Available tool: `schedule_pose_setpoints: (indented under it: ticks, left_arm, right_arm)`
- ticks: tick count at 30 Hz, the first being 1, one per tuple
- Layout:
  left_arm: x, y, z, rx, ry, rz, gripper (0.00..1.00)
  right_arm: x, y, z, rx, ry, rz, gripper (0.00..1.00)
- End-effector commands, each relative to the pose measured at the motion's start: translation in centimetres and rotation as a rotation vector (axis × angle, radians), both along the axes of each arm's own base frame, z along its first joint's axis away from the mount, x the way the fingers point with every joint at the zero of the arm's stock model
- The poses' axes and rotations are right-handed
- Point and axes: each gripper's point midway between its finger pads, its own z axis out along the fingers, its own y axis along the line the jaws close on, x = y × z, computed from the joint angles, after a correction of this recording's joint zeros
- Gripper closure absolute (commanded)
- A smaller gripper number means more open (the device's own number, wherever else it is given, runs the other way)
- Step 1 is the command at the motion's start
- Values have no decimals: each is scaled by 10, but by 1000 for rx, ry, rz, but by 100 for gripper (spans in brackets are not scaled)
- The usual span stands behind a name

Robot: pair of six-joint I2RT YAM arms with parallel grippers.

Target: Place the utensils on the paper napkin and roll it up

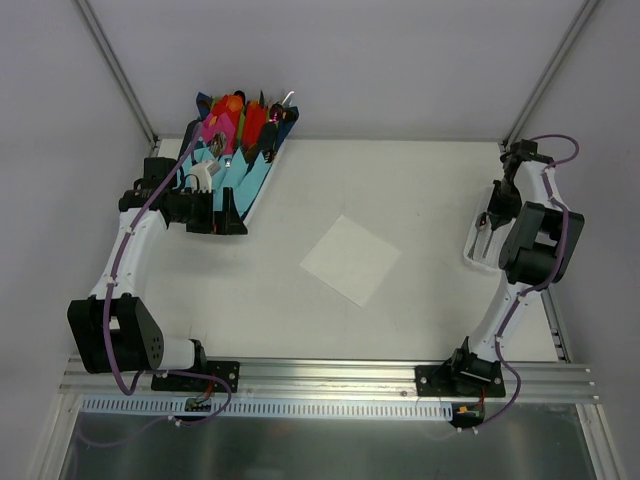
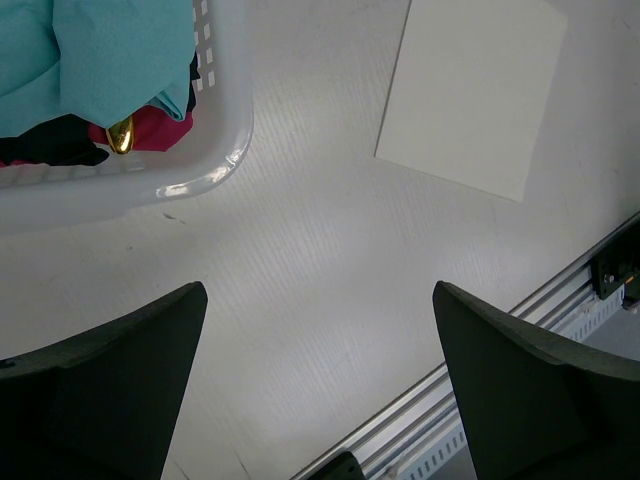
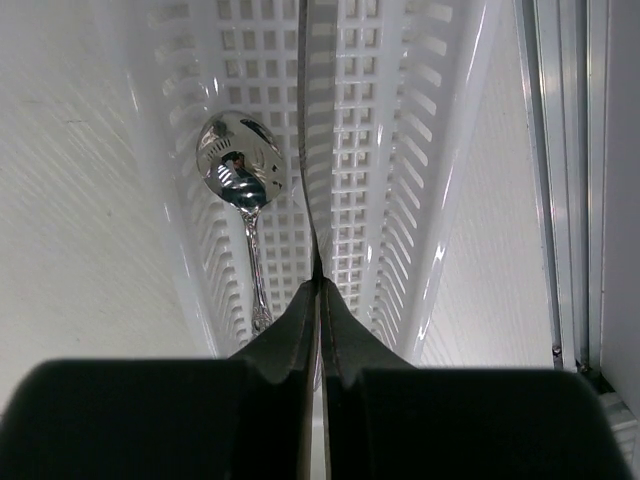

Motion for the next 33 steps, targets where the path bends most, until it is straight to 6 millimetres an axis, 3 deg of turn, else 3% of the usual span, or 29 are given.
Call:
schedule_pose_setpoints:
  ticks: [1, 11, 16, 20, 24, 26, 33]
  left_arm:
    - [-1, -2, 10, -24, -14, -11, 1]
    - [0, -3, 10, -37, -6, -13, 1]
    - [1, -4, 11, -41, -5, -14, 1]
    - [0, -5, 10, -42, -7, -23, 1]
    - [-2, -5, 7, -43, -2, -28, 1]
    - [-2, -5, 6, -43, 4, -27, 1]
    - [1, -8, 3, -70, 27, -35, 1]
  right_arm:
    - [-5, -1, 15, -12, -10, -15, 100]
    - [-8, -3, 46, -45, -70, -20, 100]
    - [-5, -3, 48, -44, -73, -19, 100]
    - [-3, -4, 31, -32, -31, -22, 96]
    - [-2, 0, 11, 6, 7, -11, 76]
    - [-3, 3, 2, 29, 28, -5, 71]
    - [-6, 10, -19, 73, 73, -2, 69]
